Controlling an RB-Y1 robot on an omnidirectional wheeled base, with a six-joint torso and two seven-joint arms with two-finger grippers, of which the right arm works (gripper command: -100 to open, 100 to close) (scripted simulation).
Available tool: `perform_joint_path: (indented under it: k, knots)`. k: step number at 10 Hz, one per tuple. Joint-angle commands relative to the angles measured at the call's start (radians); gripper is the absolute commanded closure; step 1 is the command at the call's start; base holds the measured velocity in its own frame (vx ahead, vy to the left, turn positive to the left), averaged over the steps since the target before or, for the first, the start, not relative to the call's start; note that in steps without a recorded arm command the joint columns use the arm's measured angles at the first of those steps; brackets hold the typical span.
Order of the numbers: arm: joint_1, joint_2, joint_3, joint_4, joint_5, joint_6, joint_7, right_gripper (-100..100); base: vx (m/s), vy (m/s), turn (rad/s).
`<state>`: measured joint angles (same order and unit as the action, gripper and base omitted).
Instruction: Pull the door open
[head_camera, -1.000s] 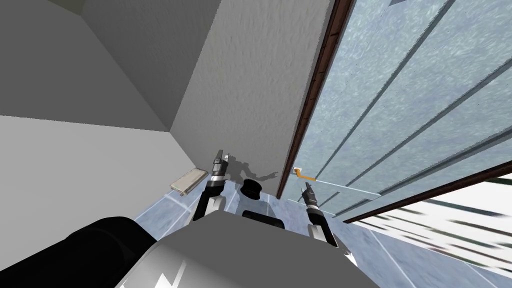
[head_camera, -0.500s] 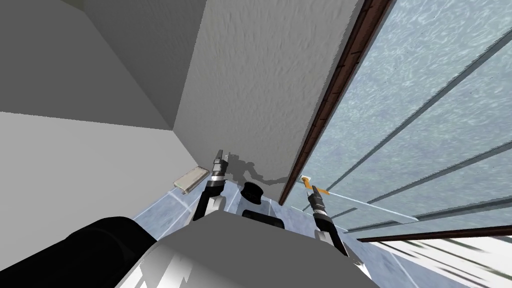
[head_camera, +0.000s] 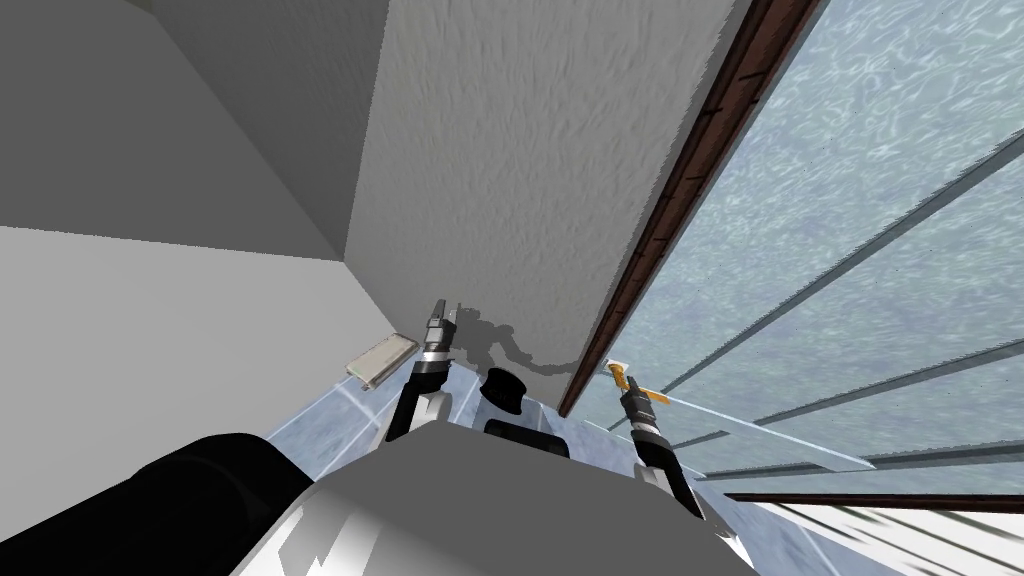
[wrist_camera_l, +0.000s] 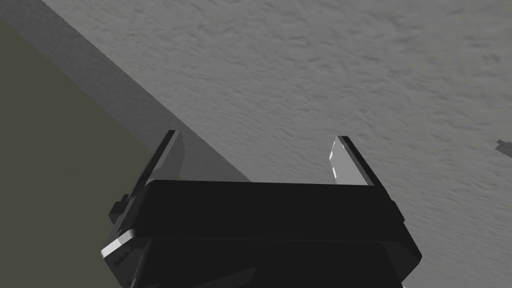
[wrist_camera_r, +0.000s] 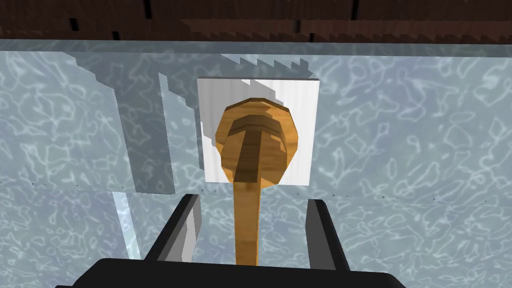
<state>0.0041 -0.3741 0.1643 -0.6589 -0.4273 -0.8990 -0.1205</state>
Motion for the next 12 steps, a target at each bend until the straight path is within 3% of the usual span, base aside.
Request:
perform_joint_path:
  k: [1,5,12]
  knots:
    - [0.0,0.0,0.0,-0.001,0.0,0.001,0.0,100,-0.008,0.002,0.003]
    - [0.0,0.0,0.0,-0.001,0.0,0.001,0.0,100,-0.002,0.0,0.001]
    - [0.049,-0.067,0.066,0.002,0.019,-0.066,-0.079,100,-0.183,-0.037,0.139]
